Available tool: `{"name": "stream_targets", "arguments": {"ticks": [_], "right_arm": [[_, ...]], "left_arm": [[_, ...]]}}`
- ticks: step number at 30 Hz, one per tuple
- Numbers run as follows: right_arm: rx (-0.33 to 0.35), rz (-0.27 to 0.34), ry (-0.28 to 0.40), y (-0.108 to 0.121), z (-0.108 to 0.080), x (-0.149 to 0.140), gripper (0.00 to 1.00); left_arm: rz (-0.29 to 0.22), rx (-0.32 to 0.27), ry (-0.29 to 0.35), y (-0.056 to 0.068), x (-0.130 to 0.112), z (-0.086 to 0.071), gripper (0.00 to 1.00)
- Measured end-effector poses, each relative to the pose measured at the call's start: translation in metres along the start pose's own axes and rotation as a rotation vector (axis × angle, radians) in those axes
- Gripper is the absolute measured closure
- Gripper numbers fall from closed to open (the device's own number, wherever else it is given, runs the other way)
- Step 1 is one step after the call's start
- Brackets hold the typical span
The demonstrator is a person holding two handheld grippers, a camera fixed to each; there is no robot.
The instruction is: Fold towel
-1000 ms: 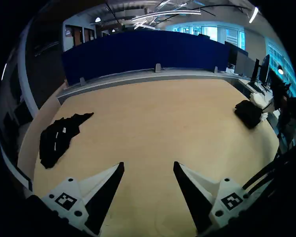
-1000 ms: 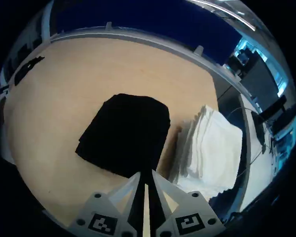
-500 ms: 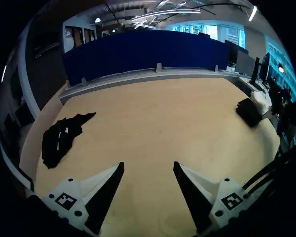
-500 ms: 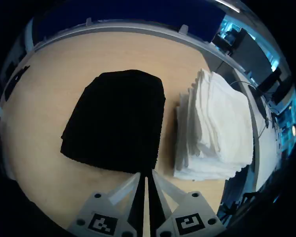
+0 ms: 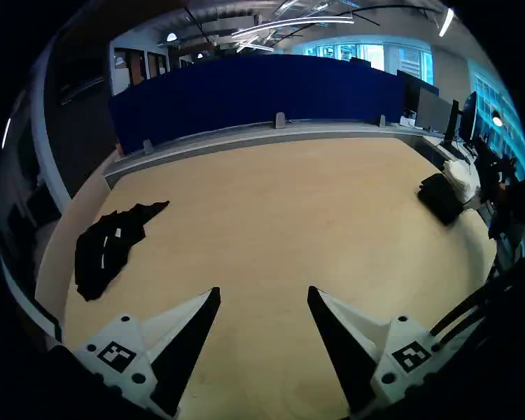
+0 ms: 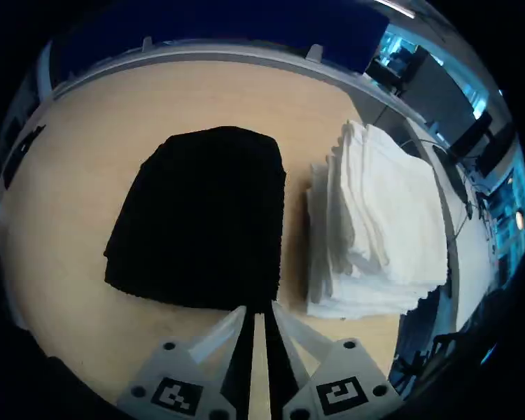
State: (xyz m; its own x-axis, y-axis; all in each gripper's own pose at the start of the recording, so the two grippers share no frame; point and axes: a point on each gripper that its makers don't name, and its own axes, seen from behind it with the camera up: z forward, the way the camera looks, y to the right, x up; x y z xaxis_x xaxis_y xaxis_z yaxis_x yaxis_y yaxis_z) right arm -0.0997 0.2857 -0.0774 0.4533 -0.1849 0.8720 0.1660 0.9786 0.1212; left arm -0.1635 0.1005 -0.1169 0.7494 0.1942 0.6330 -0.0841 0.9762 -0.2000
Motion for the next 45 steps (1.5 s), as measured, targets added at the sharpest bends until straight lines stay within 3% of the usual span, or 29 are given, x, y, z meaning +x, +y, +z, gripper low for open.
{"name": "stream_targets", "arguments": {"ticks": [3, 8, 14, 18, 33, 45], "right_arm": [[0.000, 0.006, 0.010, 0.000, -0.004, 0.001, 0.76], [-0.005, 0.009, 0.029, 0.000, -0.013, 0.002, 0.44], [0.005, 0.014, 0.054, -0.006, -0.021, 0.001, 0.27], [0.025, 0.028, 0.066, -0.015, -0.025, 0.002, 0.02], [0.031, 0.057, 0.131, -0.036, -0.042, 0.013, 0.00], [0.044, 0.098, 0.333, -0.077, -0.089, 0.060, 0.00]], "left_arm": [[0.002, -0.002, 0.003, 0.000, 0.002, 0.000, 0.08], [-0.002, -0.001, 0.011, 0.000, 0.004, 0.000, 0.08], [-0.009, -0.003, 0.016, -0.001, 0.005, -0.001, 0.07], [-0.007, -0.008, 0.019, 0.001, 0.005, -0.002, 0.07], [-0.014, -0.016, 0.043, -0.002, 0.006, -0.009, 0.08], [-0.039, -0.021, 0.077, -0.006, 0.013, -0.009, 0.08]]}}
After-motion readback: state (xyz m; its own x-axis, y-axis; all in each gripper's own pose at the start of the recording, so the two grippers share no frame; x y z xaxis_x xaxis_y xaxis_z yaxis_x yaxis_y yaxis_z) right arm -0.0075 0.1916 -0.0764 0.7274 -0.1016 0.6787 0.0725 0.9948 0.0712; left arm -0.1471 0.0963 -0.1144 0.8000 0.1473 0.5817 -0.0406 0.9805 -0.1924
